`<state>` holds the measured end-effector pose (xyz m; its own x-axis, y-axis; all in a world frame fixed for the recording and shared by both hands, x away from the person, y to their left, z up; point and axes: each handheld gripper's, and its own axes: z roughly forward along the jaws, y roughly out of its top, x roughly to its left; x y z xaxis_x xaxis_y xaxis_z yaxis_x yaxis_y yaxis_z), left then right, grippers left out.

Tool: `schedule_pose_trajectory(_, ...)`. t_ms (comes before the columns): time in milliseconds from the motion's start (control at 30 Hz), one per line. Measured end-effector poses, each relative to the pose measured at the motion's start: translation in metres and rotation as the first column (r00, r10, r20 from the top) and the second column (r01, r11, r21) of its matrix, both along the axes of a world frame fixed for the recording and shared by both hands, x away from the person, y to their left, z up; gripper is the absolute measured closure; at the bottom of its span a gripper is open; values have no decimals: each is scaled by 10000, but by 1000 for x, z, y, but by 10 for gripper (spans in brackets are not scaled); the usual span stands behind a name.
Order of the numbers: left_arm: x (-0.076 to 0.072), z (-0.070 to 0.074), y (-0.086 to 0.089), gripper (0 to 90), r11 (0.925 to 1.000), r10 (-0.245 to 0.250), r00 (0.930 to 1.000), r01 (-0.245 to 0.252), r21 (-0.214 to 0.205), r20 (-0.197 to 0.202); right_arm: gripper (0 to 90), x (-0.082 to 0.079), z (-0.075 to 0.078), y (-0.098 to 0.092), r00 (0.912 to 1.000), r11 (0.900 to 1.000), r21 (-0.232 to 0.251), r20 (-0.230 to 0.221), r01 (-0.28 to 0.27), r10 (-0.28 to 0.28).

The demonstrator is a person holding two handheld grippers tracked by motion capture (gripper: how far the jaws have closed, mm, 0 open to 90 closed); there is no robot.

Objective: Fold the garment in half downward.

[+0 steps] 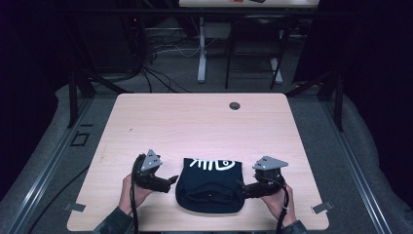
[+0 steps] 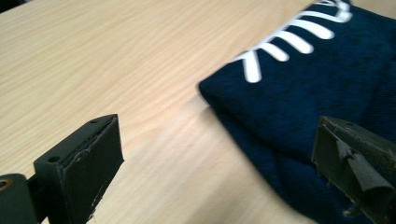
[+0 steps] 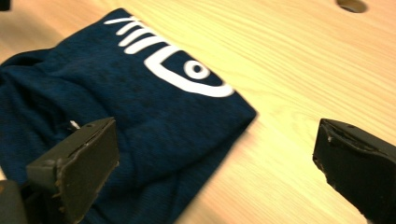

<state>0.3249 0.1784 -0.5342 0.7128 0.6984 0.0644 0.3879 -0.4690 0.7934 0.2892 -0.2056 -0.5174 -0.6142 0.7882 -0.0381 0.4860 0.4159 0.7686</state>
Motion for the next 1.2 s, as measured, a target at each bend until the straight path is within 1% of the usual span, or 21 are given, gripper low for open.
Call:
schedule_pose_trajectory(100, 4, 0, 10, 18, 9994, 334, 9994, -334, -76, 16, 5, -1, 0, -12, 9996, 9995, -91, 2, 294, -294)
schedule_pose_trajectory(133, 4, 0, 10, 18, 9994, 334, 9994, -334, -76, 16, 5, -1, 0, -12, 9996, 9995, -91, 2, 294, -294)
schedule_pose_trajectory(167, 6, -1, 15, 19, 9986, 518, 9987, -518, -56, -17, 9, -1, -1, -19, 9983, 9983, -37, 4, 581, -581)
schedule_pose_trajectory(267, 10, -5, 24, 20, 9969, 788, 9968, -788, -47, -145, 15, -1, -4, -30, 9962, 9961, -167, 23, 868, -868)
schedule_pose_trajectory(400, 19, -14, 34, 22, 9938, 1114, 9929, -1111, 102, -428, 19, 3, -11, -44, 9911, 9910, -224, -165, 1317, -1321)
schedule_pose_trajectory(467, 23, -19, 38, 21, 9927, 1208, 9900, -1210, 11, -735, 20, 7, -17, -51, 9874, 9876, -194, -262, 1555, -1560)
schedule_pose_trajectory(500, 25, -21, 40, 20, 9916, 1289, 9882, -1293, -4, -827, 21, 9, -19, -55, 9857, 9860, -309, -356, 1639, -1650)
schedule_pose_trajectory(600, 31, -29, 46, 18, 9888, 1484, 9824, -1489, 38, -1138, 25, 13, -28, -64, 9802, 9812, -374, -518, 1894, -1912)
schedule_pose_trajectory(700, 37, -37, 50, 19, 9867, 1621, 9762, -1625, 85, -1439, 31, 17, -36, -71, 9722, 9736, -562, -657, 2213, -2247)
schedule_pose_trajectory(733, 38, -40, 52, 19, 9858, 1669, 9732, -1672, 115, -1581, 31, 18, -39, -74, 9701, 9724, -562, -768, 2264, -2303)
schedule_pose_trajectory(767, 38, -40, 52, 20, 9858, 1669, 9732, -1672, 115, -1581, 31, 18, -39, -74, 9701, 9724, -562, -768, 2264, -2303)
schedule_pose_trajectory(800, 42, -44, 53, 18, 9864, 1613, 9693, -1643, -6, -1855, 29, 21, -45, -78, 9659, 9698, -666, -964, 2345, -2401)
schedule_pose_trajectory(833, 43, -45, 53, 17, 9859, 1644, 9672, -1676, 2, -1936, 28, 23, -48, -80, 9647, 9695, -658, -1046, 2359, -2418)
schedule_pose_trajectory(900, 45, -48, 52, 16, 9854, 1690, 9671, -1701, 106, -1902, 29, 25, -53, -82, 9608, 9669, -738, -1168, 2441, -2515)
schedule_pose_trajectory(933, 46, -50, 52, 17, 9855, 1682, 9643, -1691, 131, -2044, 28, 27, -55, -83, 9590, 9663, -823, -1277, 2441, -2531)
schedule_pose_trajectory(967, 47, -51, 53, 17, 9867, 1614, 9645, -1613, 174, -2089, 28, 28, -58, -84, 9564, 9646, -832, -1335, 2504, -2598)
schedule_pose_trajectory(1000, 47, -52, 52, 15, 9868, 1614, 9671, -1613, 166, -1969, 28, 29, -62, -84, 9548, 9655, -825, -1495, 2469, -2570)
schedule_pose_trajectory(1033, 47, -53, 51, 19, 9854, 1697, 9676, -1697, 165, -1870, 6, 31, -65, -85, 9538, 9665, -769, -1598, 2450, -2545)
schedule_pose_trajectory(1067, 47, -53, 51, 19, 9860, 1663, 9673, -1652, 218, -1913, 11, 31, -66, -86, 9524, 9646, -674, -1553, 2549, -2625)
schedule_pose_trajectory(1100, 47, -53, 51, 18, 9870, 1607, 9696, -1581, 287, -1845, 12, 31, -66, -87, 9532, 9647, -636, -1500, 2557, -2626)
schedule_pose_trajectory(1200, 46, -57, 48, 10, 9854, 1688, 9757, -1635, 485, -1396, 0, 31, -70, -90, 9577, 9653, -399, -1215, 2580, -2610)
